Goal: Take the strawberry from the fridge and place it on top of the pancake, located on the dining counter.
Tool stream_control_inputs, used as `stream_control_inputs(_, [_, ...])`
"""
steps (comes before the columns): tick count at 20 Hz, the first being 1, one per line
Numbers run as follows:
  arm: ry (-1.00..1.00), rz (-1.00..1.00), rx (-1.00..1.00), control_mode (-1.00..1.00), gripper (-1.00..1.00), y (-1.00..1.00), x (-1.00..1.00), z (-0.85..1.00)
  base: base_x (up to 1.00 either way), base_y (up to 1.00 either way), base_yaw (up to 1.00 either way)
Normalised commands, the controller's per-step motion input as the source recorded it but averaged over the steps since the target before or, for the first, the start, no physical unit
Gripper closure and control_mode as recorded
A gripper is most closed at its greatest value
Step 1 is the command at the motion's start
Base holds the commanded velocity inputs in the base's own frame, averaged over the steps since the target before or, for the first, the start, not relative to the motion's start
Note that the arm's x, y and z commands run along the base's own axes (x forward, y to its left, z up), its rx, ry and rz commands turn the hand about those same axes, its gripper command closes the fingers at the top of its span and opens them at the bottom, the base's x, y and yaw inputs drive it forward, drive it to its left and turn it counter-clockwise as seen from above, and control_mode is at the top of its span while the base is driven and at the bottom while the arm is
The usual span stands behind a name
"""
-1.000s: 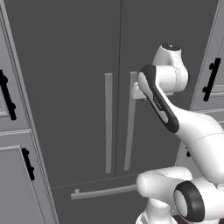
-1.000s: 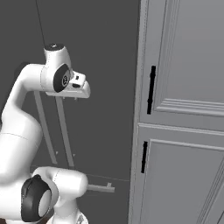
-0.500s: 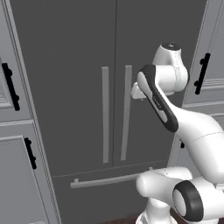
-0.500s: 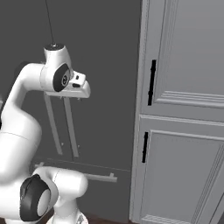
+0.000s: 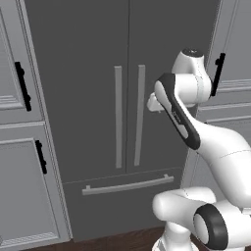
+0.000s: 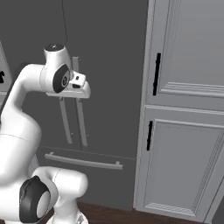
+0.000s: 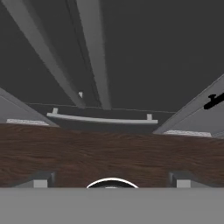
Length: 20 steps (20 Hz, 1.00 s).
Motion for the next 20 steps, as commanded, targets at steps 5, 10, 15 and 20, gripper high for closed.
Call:
stream_control_inputs(5, [0.0, 0.0, 0.0, 1.0, -1.0, 0.0, 0.0, 0.0, 0.0, 0.38, 0.0])
stream_control_inputs(10, [0.0, 0.0, 0.0, 1.0, -1.0, 0.0, 0.0, 0.0, 0.0, 0.18, 0.0])
stream_control_inputs(15, [0.0, 0.0, 0.0, 1.0, -1.0, 0.0, 0.0, 0.0, 0.13, 0.26, -0.01])
stream_control_inputs(20, [0.0, 0.0, 0.0, 1.0, -1.0, 0.0, 0.0, 0.0, 0.1, 0.24, 0.0])
